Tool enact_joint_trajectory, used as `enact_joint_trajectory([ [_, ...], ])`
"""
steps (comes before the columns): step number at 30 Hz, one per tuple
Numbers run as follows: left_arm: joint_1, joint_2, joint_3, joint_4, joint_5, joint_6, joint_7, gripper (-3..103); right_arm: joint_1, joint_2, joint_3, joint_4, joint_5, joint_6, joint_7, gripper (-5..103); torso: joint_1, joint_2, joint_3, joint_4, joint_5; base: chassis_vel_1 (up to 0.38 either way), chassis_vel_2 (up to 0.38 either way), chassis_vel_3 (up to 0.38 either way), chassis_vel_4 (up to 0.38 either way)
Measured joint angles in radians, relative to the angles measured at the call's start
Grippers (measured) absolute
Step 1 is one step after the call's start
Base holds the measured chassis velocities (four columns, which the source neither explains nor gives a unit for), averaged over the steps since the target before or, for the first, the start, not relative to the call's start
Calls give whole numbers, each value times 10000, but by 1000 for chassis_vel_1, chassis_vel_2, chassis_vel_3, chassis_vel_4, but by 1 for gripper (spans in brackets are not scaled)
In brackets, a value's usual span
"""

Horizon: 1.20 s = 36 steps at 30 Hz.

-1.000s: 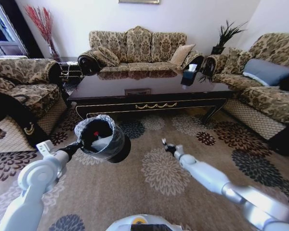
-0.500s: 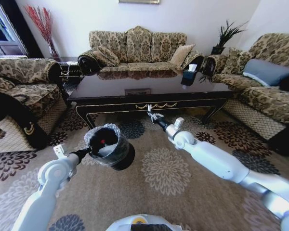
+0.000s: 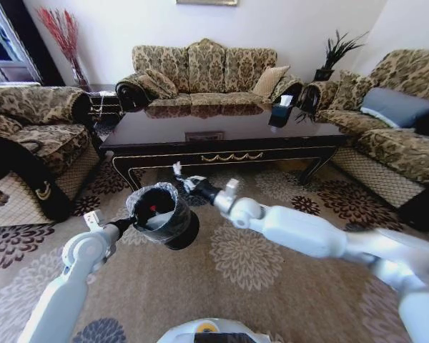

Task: Move to the front of the table and pick up the trash from the floor, then place it into the trash bin.

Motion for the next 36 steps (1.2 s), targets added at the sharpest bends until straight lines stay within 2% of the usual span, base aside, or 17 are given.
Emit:
enact_joint_trajectory([
  [6,-293,19,104,63,-36,-2,3,3,412,527,-563,-247,81,29,21,0,0,0,0,-4,2,0,0,0,0],
  [14,-430,60,112,69,-73,0,11,3,-91,601,-752,-265,-418,56,138,0,0,0,0,-5,4,0,0,0,0],
  [15,-437,60,112,64,-75,2,13,3,-125,575,-756,-241,-444,56,147,-3,0,0,0,-5,3,0,0,0,0],
  [17,-444,50,112,35,-76,3,17,3,-181,517,-758,-189,-516,56,179,7,0,0,-1,-5,3,0,0,0,0],
  [19,-444,42,112,18,-76,4,18,3,-190,495,-757,-169,-537,54,192,7,0,0,-1,-5,3,0,0,0,0],
  [23,-414,34,92,-2,-74,10,24,3,-161,379,-758,-50,-585,39,201,28,0,1,-1,-5,3,0,0,0,0],
  [25,-403,35,74,-7,-74,12,25,3,-138,354,-760,-18,-601,36,201,28,0,0,-1,-5,3,0,0,0,0],
  [28,-377,61,6,-31,-73,12,32,3,-63,264,-771,70,-638,35,196,45,0,0,-1,-5,3,0,0,0,0],
  [29,-377,61,6,-31,-73,12,32,3,-63,264,-771,70,-638,35,196,45,0,0,-1,-5,3,0,0,0,0],
  [31,-348,76,-33,-40,-75,12,36,3,-29,188,-756,158,-643,35,193,56,0,0,-1,-5,3,0,0,0,0],
  [34,-298,96,-80,-44,-75,12,40,3,-23,87,-653,274,-645,35,203,61,0,0,-1,-5,3,0,0,0,0],
  [36,-244,119,-148,-22,-54,12,61,3,-99,-43,-357,392,-588,6,312,73,0,0,-2,-4,3,0,0,0,0],
])
